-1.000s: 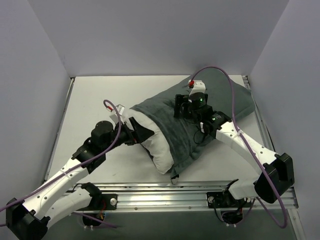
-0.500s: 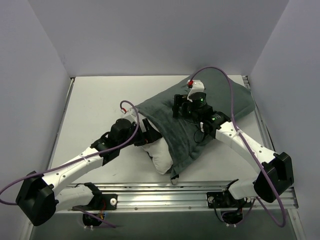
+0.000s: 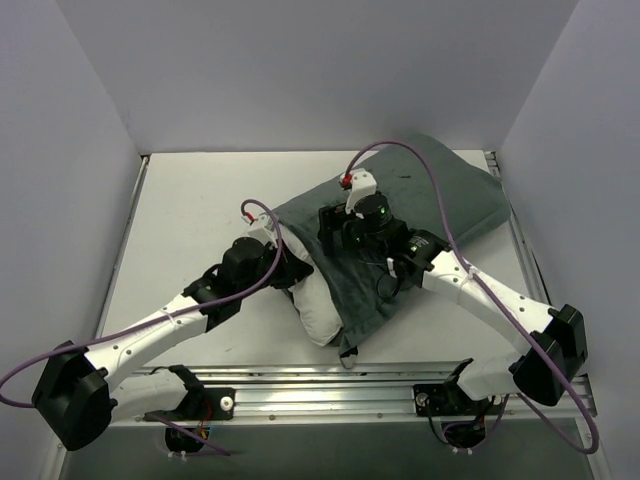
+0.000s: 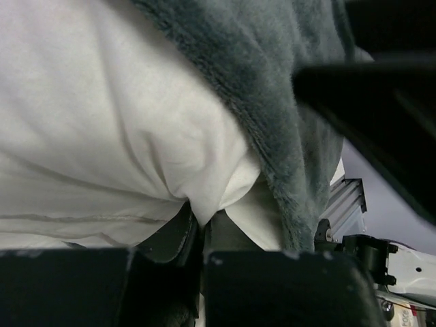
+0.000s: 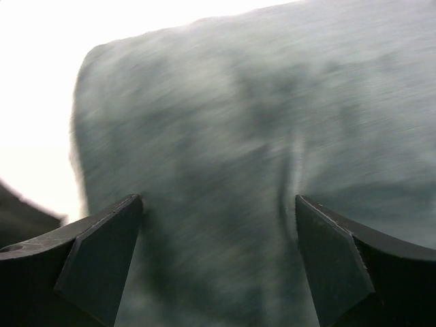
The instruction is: Remove the pillowcase from the pillow
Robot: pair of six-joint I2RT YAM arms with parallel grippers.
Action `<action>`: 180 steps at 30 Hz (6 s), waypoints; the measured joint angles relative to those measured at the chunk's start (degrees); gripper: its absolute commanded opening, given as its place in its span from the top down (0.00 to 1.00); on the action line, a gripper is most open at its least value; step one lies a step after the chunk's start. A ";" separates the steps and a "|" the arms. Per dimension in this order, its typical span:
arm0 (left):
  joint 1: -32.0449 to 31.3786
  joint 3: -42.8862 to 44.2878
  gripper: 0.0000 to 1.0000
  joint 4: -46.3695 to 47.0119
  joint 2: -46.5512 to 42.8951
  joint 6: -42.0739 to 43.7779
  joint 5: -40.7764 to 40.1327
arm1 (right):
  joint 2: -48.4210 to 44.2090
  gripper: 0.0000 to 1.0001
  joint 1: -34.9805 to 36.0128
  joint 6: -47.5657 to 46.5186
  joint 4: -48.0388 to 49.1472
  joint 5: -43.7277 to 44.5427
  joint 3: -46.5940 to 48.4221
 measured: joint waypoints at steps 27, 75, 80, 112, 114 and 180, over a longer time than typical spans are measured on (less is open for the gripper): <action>9.29 11.89 0.98 -19.19 -6.25 12.96 -4.57 | 3.15 1.00 -7.72 8.09 0.44 9.27 -1.20; 17.42 21.49 0.18 15.82 36.20 -8.90 11.52 | -0.26 1.00 -13.46 2.80 7.76 -6.23 -8.28; 16.92 20.85 0.87 23.23 39.69 -12.48 13.33 | -0.11 1.00 -13.09 2.80 8.81 -5.31 -9.35; 12.48 4.28 0.98 -4.63 0.35 11.04 6.93 | 29.99 0.22 2.03 -9.16 -22.29 0.13 43.54; 12.26 4.28 0.98 -5.62 -0.20 11.63 6.58 | 34.77 0.28 2.54 -10.03 -23.93 0.26 45.27; 16.55 17.20 0.72 -21.88 4.50 18.58 -15.26 | 0.28 0.30 -10.64 3.91 8.22 -2.12 -9.97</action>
